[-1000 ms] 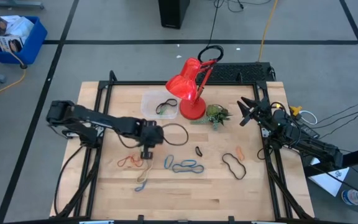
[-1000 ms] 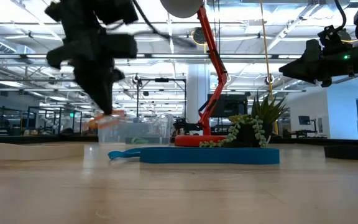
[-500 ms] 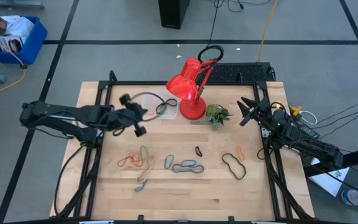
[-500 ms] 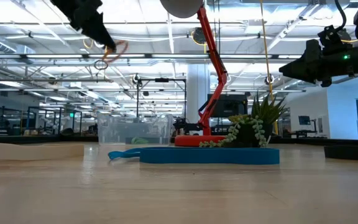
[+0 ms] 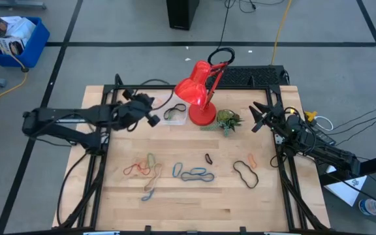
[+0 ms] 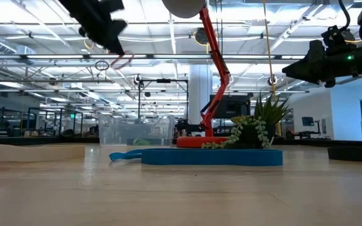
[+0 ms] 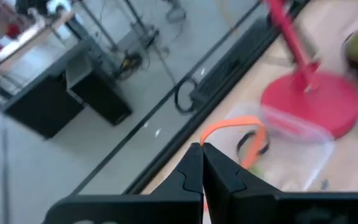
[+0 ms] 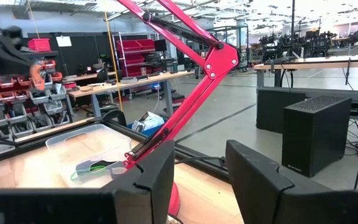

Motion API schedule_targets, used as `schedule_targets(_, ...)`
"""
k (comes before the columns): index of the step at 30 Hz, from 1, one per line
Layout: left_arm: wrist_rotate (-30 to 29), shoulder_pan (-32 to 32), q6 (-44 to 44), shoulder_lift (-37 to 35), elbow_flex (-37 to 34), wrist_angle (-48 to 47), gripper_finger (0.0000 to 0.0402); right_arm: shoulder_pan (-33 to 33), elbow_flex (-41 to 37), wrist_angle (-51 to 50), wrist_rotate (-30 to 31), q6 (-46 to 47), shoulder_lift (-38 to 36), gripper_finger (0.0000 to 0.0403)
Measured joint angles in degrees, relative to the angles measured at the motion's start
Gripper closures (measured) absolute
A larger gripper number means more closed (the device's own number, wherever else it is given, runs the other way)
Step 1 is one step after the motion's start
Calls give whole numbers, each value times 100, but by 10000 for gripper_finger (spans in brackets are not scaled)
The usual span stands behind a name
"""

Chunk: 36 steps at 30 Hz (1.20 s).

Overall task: Pick and place rubber bands into bin
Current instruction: Put the middle orange rubber band into the transparent bin

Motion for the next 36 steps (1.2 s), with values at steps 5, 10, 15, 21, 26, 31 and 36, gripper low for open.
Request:
schedule_targets(5, 108, 510, 60, 682, -1, -3, 401, 0, -1, -2, 4, -2, 3, 261)
schedule_targets(10, 208, 855, 57, 1396, -1, 22, 401, 0, 0, 0, 7, -2, 3, 261)
schedule_targets(15, 572, 1111, 46, 2039, -2, 224, 400, 0, 1, -2, 9, -2, 3, 261)
schedule_targets(21, 972, 1281, 165, 2627, -1, 642, 400, 0, -1, -1, 9, -2, 3, 261)
schedule_targets(26, 1357, 1364, 168, 2974, -3, 793, 400, 0, -1, 0, 9, -2, 3, 261)
schedule_targets(31, 1426, 1363, 195, 3128, -3, 792, 399, 0, 0, -2, 11, -4, 3, 261)
schedule_targets(36, 1426, 1363, 194, 3124, -3, 896, 392, 0, 1, 0, 9, -4, 3, 261)
